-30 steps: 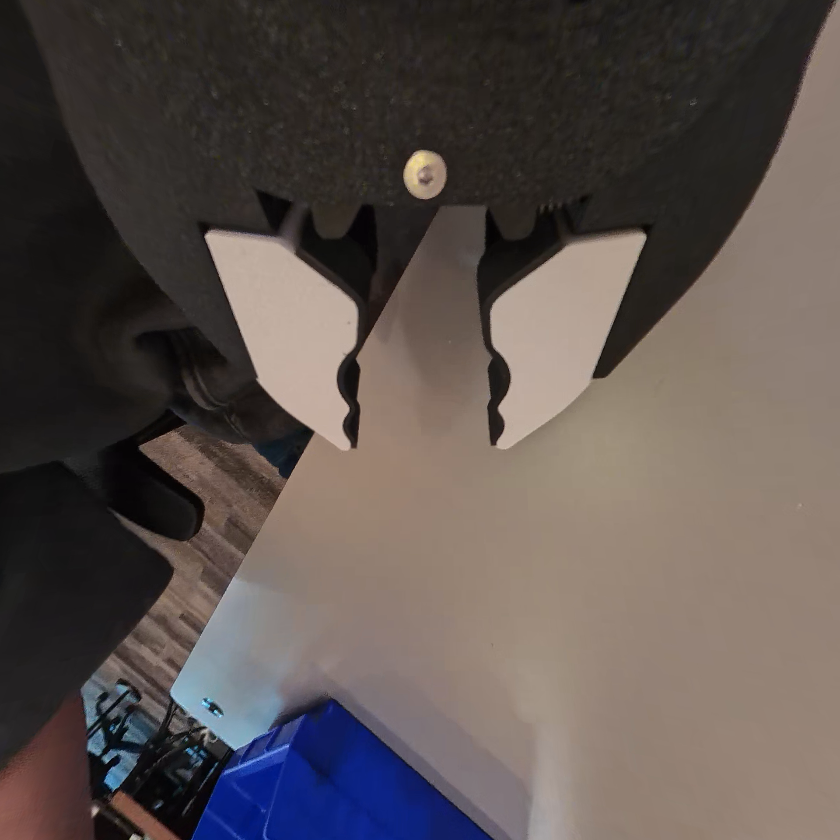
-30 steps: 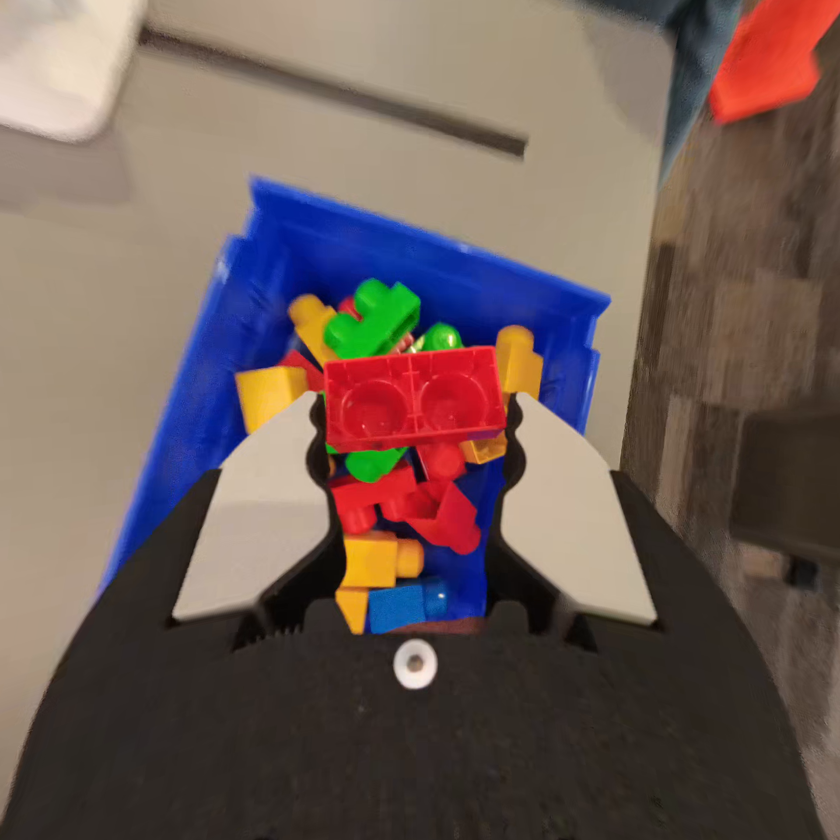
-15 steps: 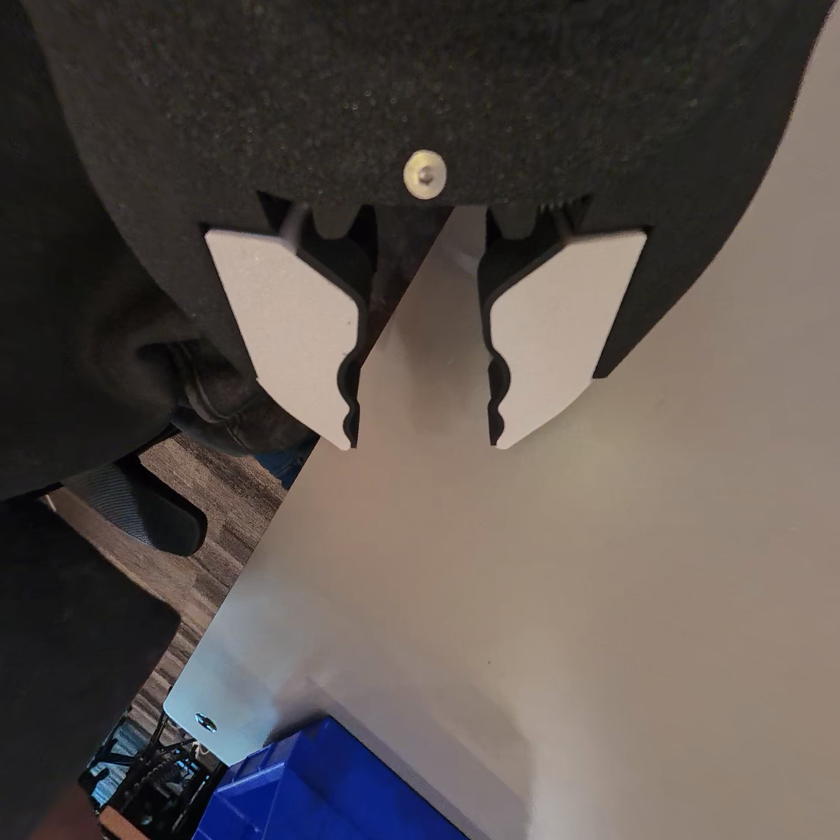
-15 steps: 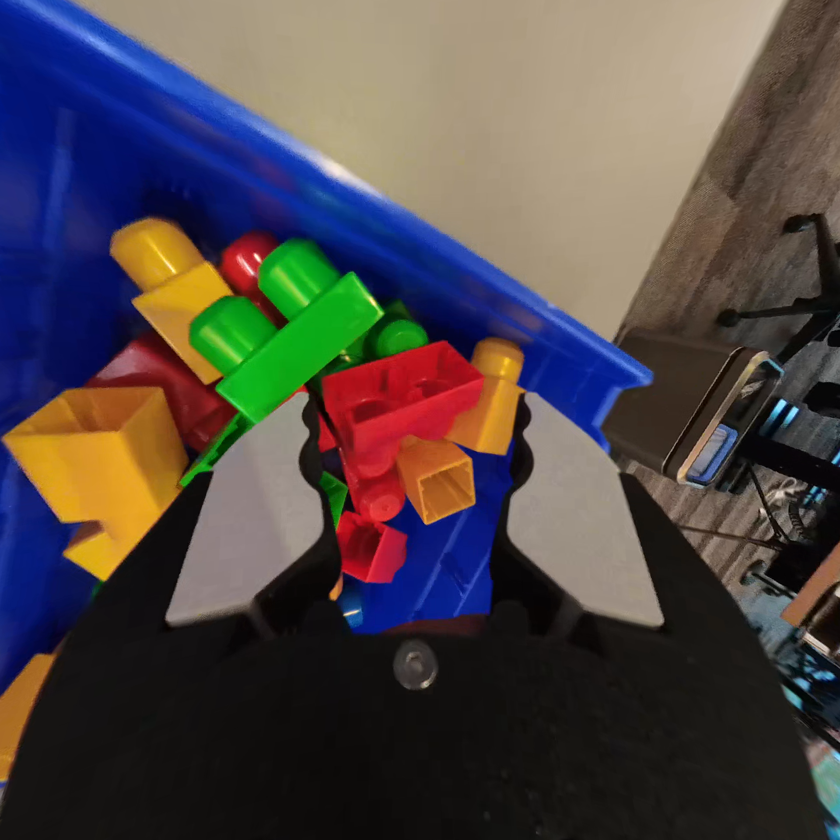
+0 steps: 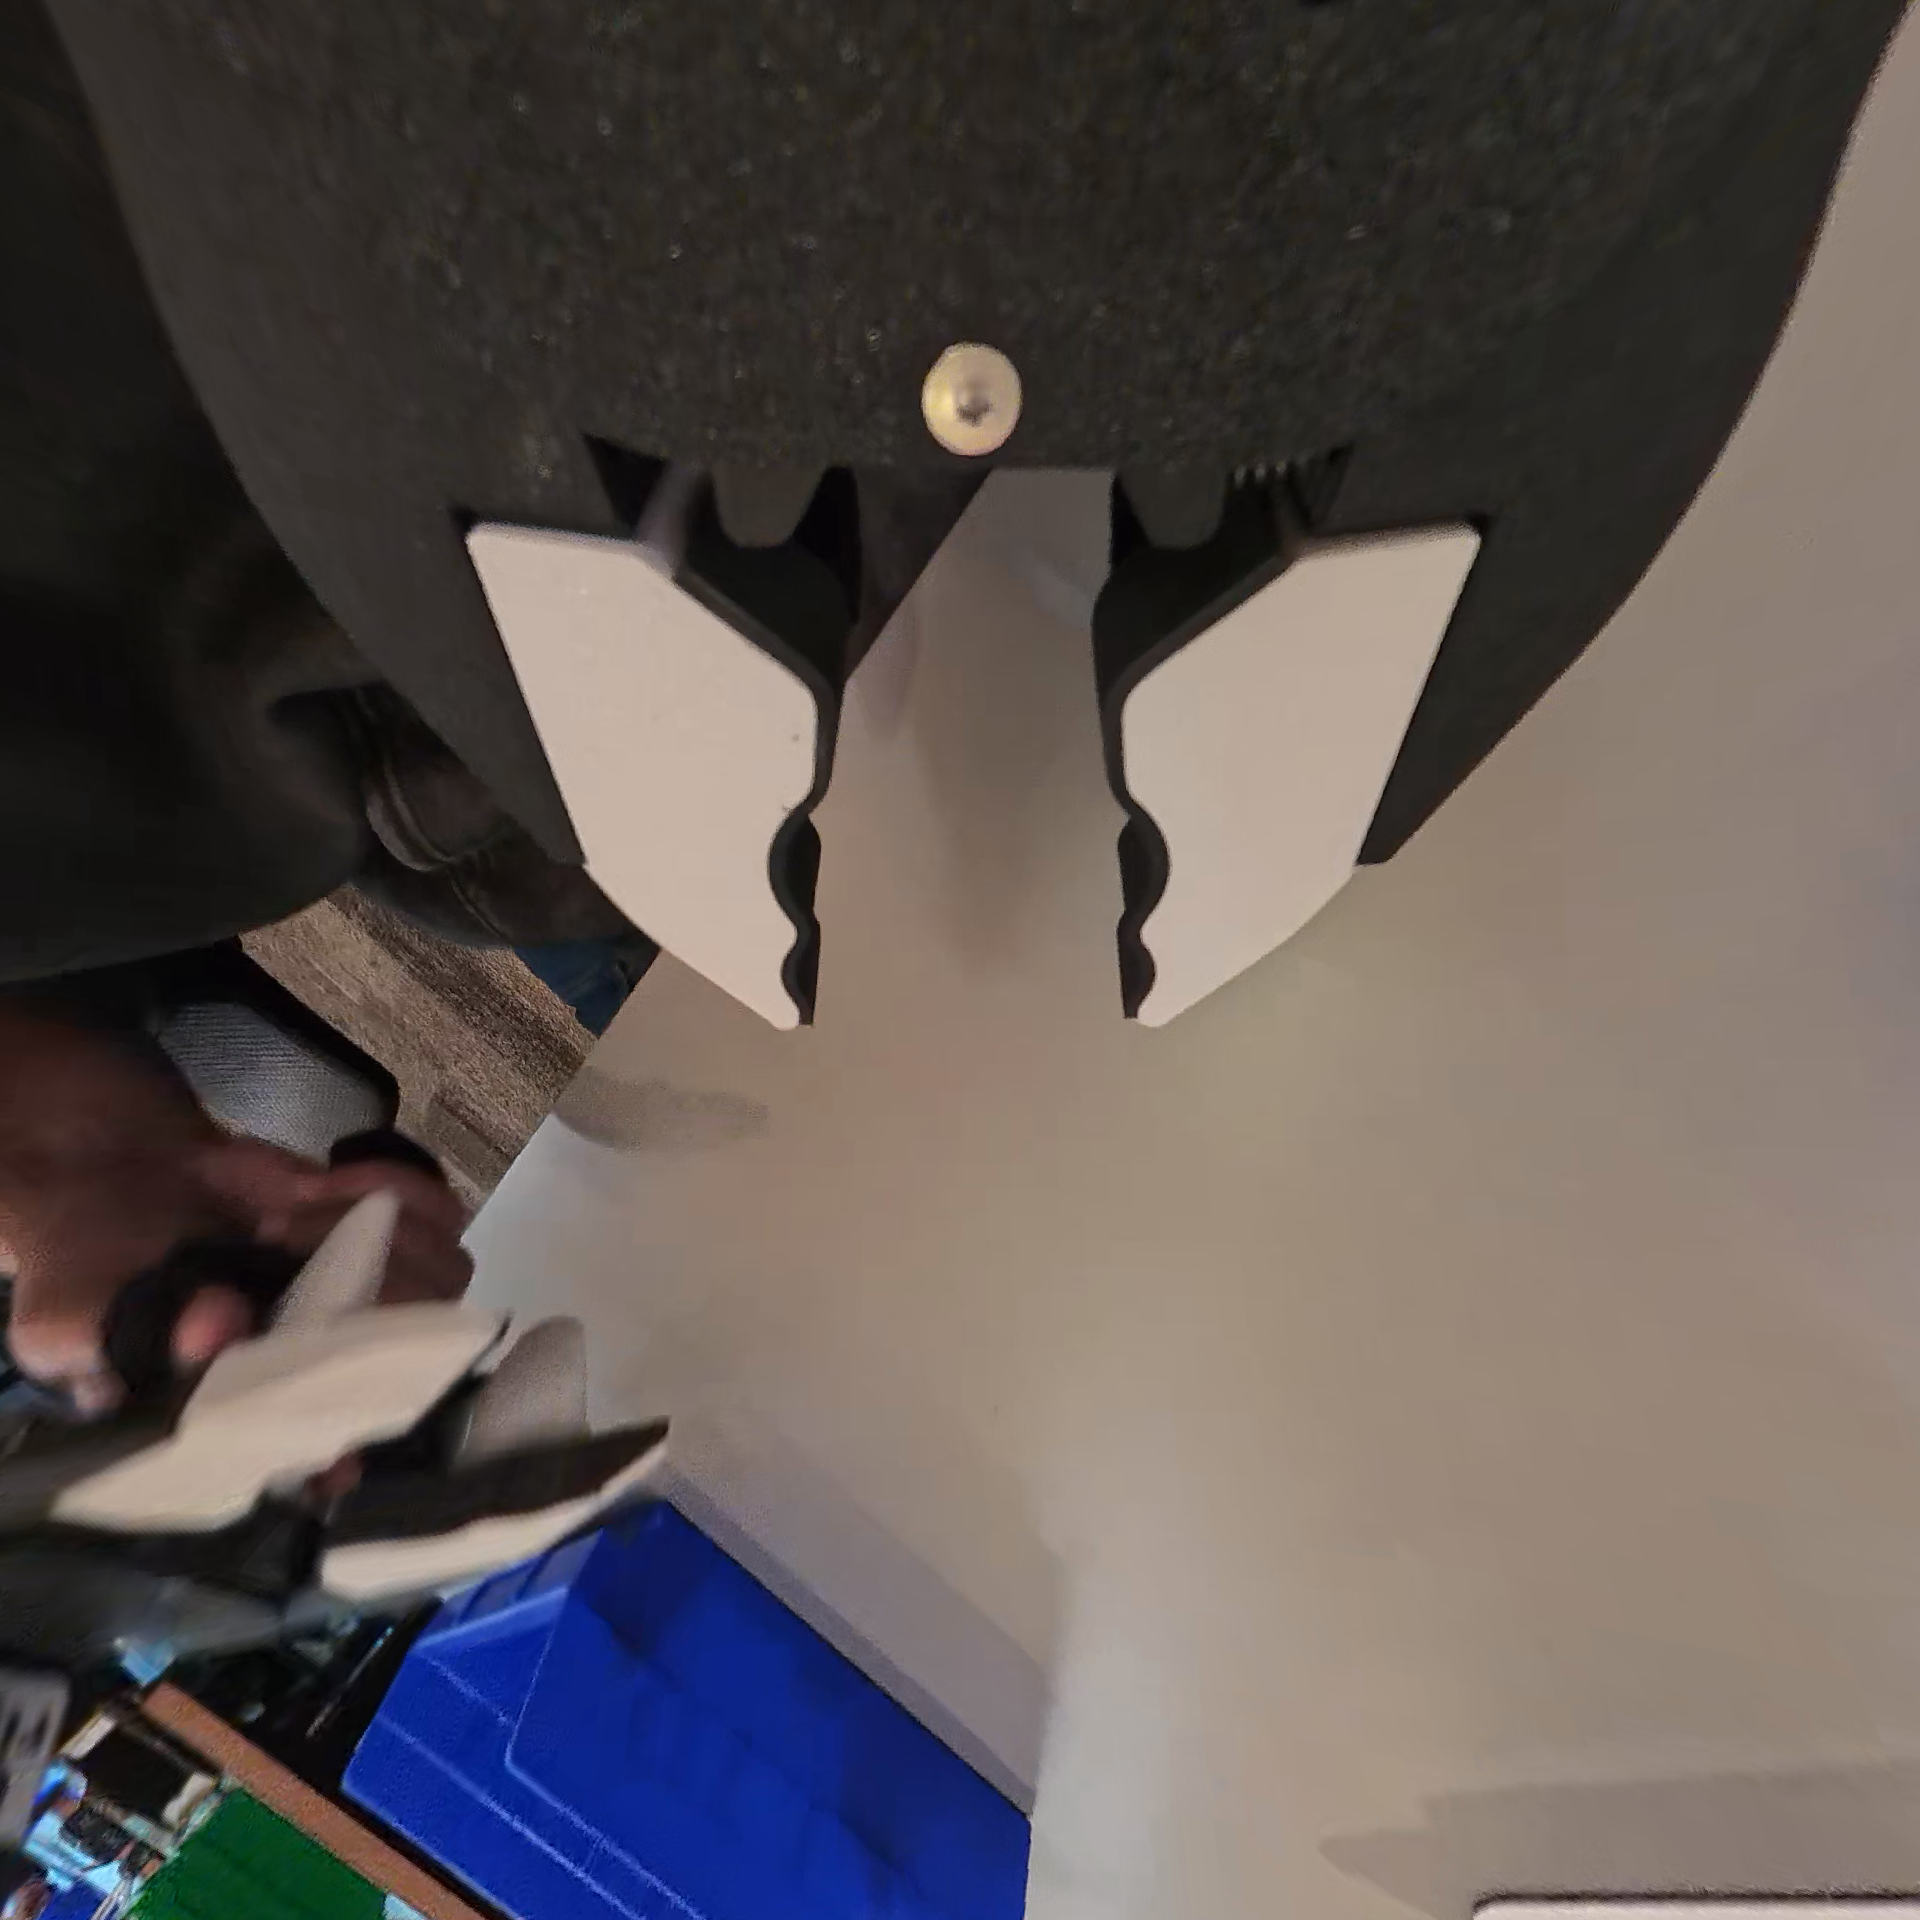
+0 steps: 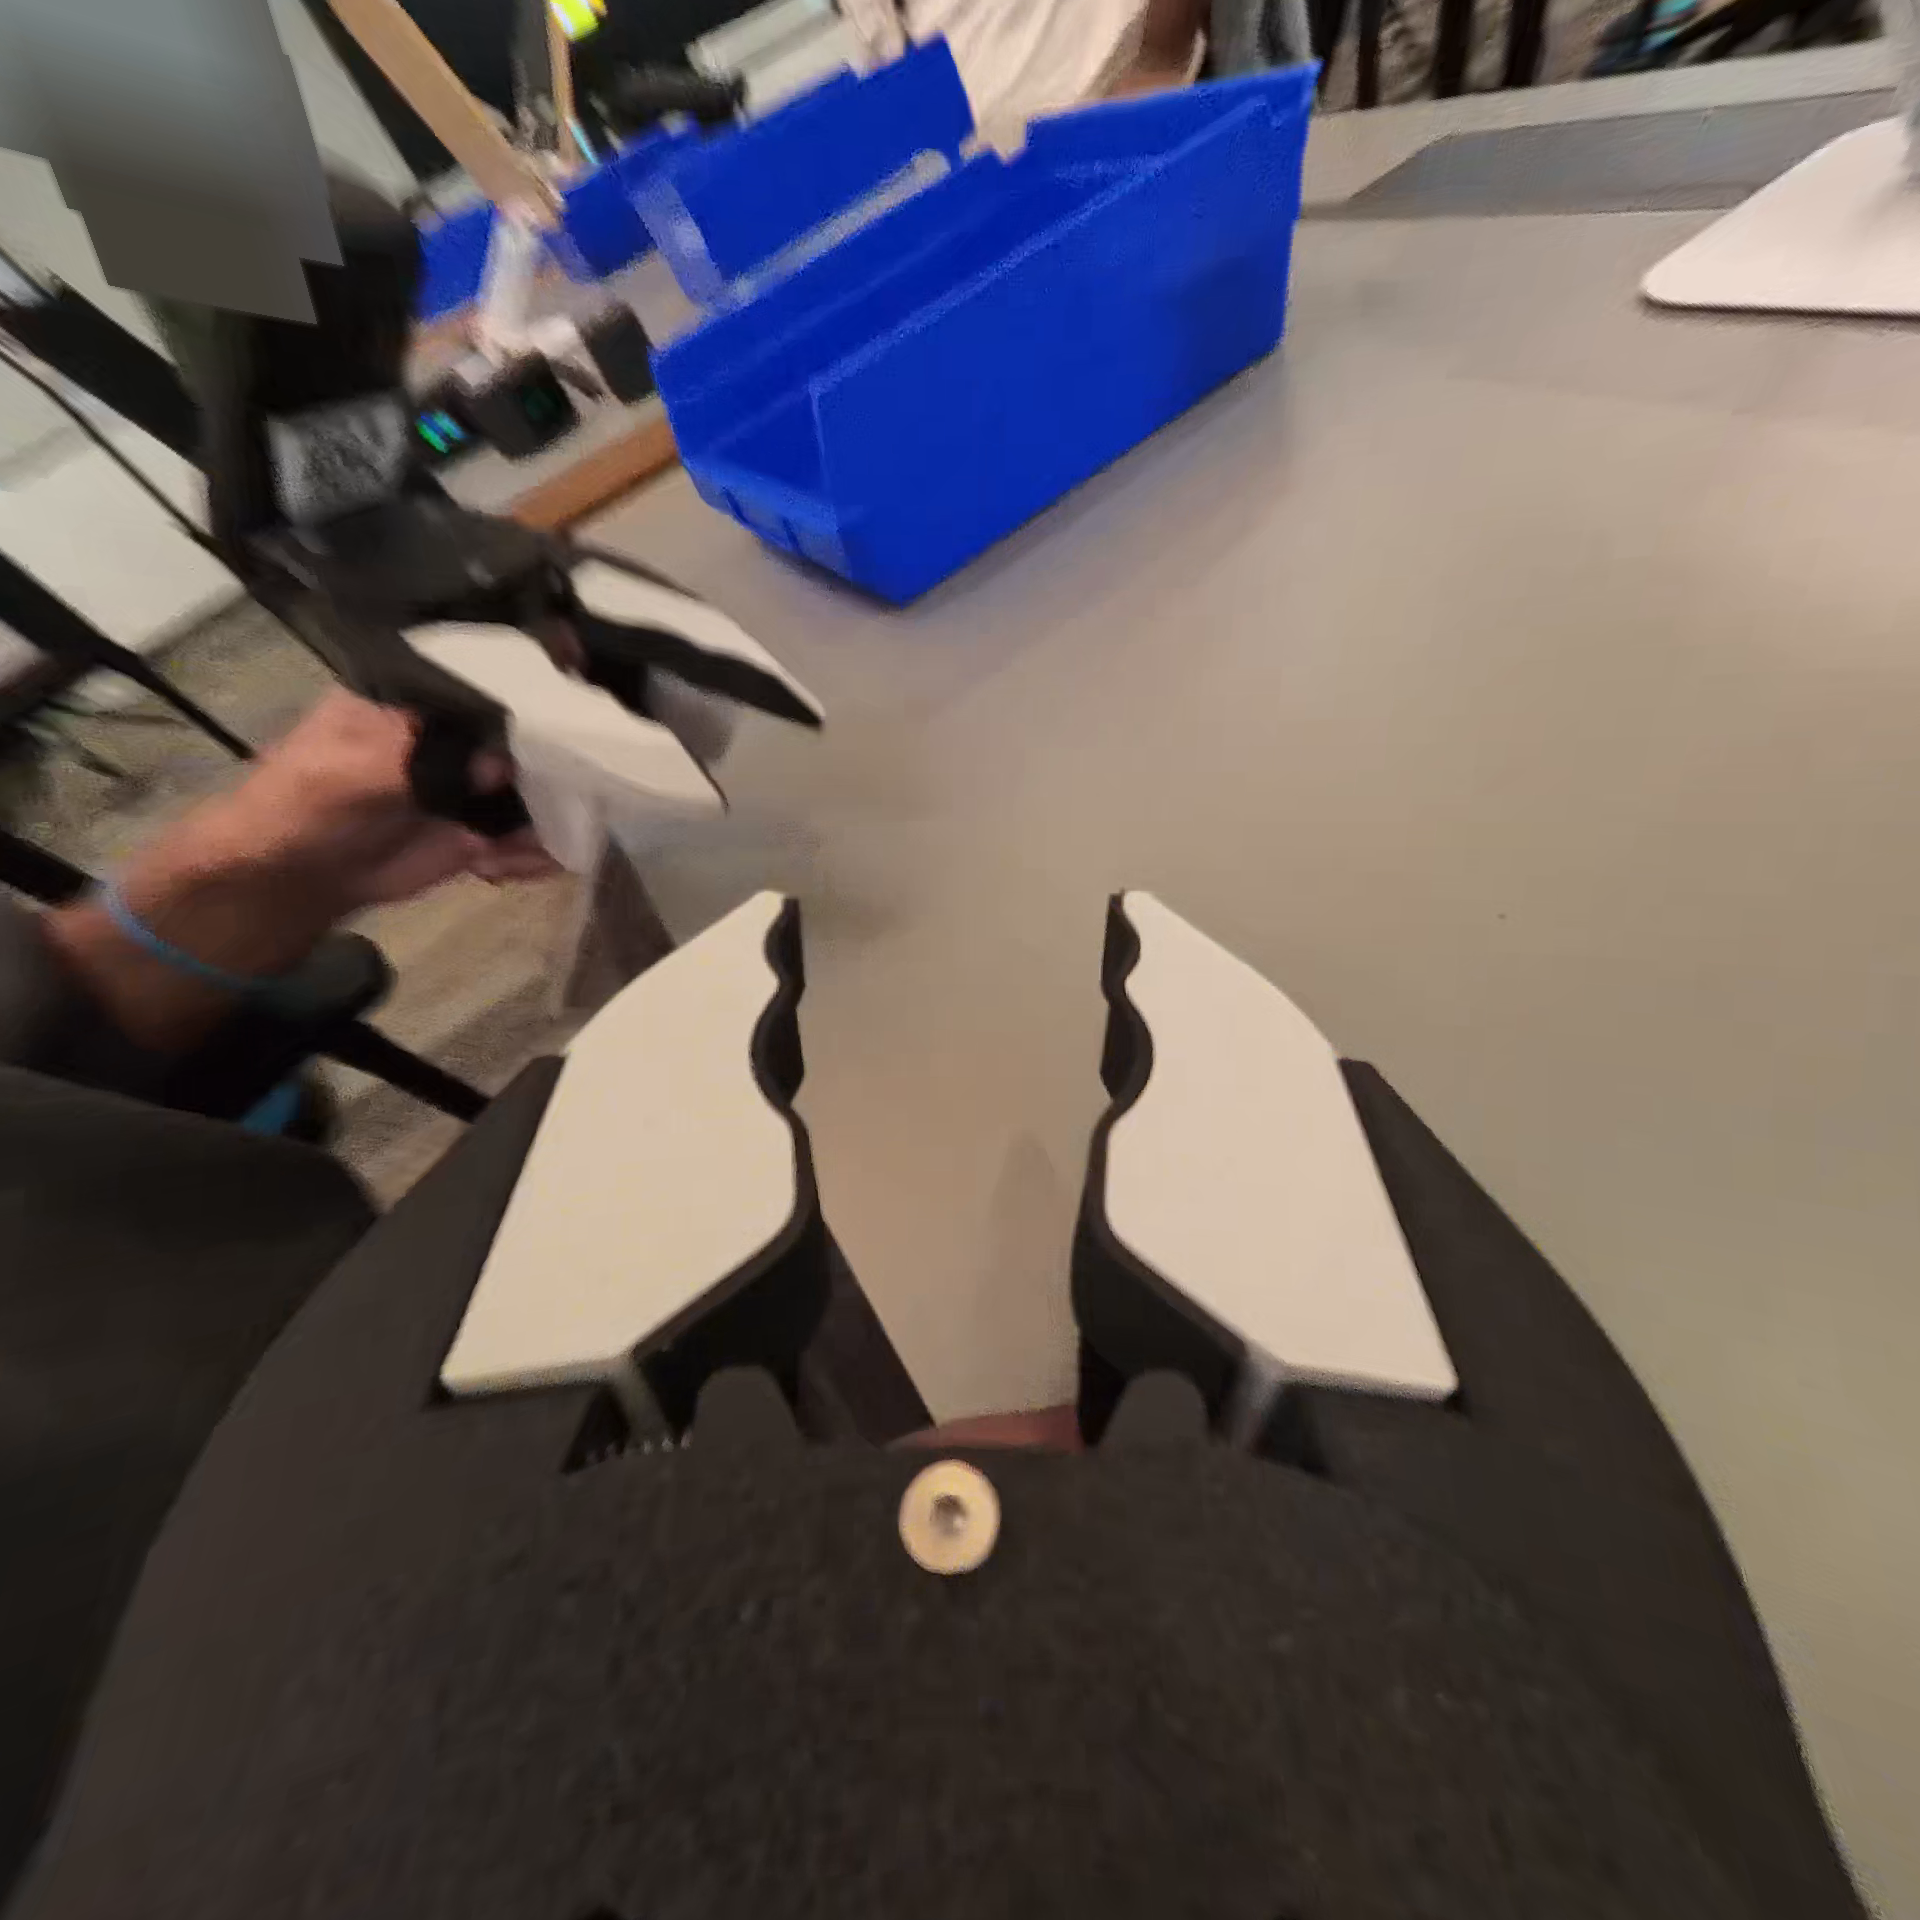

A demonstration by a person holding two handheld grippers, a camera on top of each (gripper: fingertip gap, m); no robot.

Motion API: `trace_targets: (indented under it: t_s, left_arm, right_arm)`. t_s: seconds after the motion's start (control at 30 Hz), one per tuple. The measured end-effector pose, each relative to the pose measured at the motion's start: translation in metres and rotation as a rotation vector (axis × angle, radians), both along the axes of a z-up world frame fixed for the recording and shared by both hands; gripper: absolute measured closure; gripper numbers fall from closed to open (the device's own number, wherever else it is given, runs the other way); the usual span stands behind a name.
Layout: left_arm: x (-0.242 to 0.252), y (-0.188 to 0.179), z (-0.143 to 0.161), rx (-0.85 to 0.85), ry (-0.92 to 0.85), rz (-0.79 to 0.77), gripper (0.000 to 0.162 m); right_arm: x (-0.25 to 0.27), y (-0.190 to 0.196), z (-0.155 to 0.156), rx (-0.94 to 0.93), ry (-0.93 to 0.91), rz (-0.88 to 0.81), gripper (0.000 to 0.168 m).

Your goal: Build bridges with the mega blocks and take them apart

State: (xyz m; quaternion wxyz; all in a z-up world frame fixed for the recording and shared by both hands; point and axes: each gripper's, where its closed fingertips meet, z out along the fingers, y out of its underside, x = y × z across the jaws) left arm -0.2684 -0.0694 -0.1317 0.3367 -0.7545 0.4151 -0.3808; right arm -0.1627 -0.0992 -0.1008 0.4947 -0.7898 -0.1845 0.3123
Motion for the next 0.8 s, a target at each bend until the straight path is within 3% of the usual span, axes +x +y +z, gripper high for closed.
trace_targets:
  t_s: [0.07, 0.2, 0.33, 0.43, 0.53, 0.63, 0.8]
  left_arm:
    - [0.000, 0.004, 0.006, 0.018, -0.008, 0.022, 0.109]
    - [-0.012, 0.031, 0.037, 0.130, 0.019, 0.119, 0.114]
    - [-0.043, 0.097, 0.096, 0.124, 0.098, 0.299, 0.110]
    - [-0.064, 0.173, 0.114, 0.111, 0.254, 0.420, 0.111]
    - [-0.075, 0.260, 0.104, -0.014, 0.350, 0.528, 0.115]
    - [-0.080, 0.324, 0.074, -0.208, 0.413, 0.600, 0.115]
    - [-0.079, 0.363, 0.025, -0.364, 0.572, 0.641, 0.112]
  right_arm:
    - [0.005, 0.001, -0.007, 0.077, -0.129, -0.086, 0.115]
    - [0.003, -0.002, -0.013, 0.103, -0.201, -0.082, 0.116]
    - [0.002, -0.004, -0.027, 0.053, -0.190, -0.063, 0.116]
    - [0.003, -0.001, -0.032, 0.046, -0.218, -0.065, 0.116]
    - [0.001, 0.000, -0.033, 0.045, -0.212, -0.052, 0.116]
    - [-0.003, -0.001, -0.034, 0.046, -0.218, -0.038, 0.116]
    - [-0.001, -0.004, -0.039, 0.067, -0.283, -0.038, 0.116]
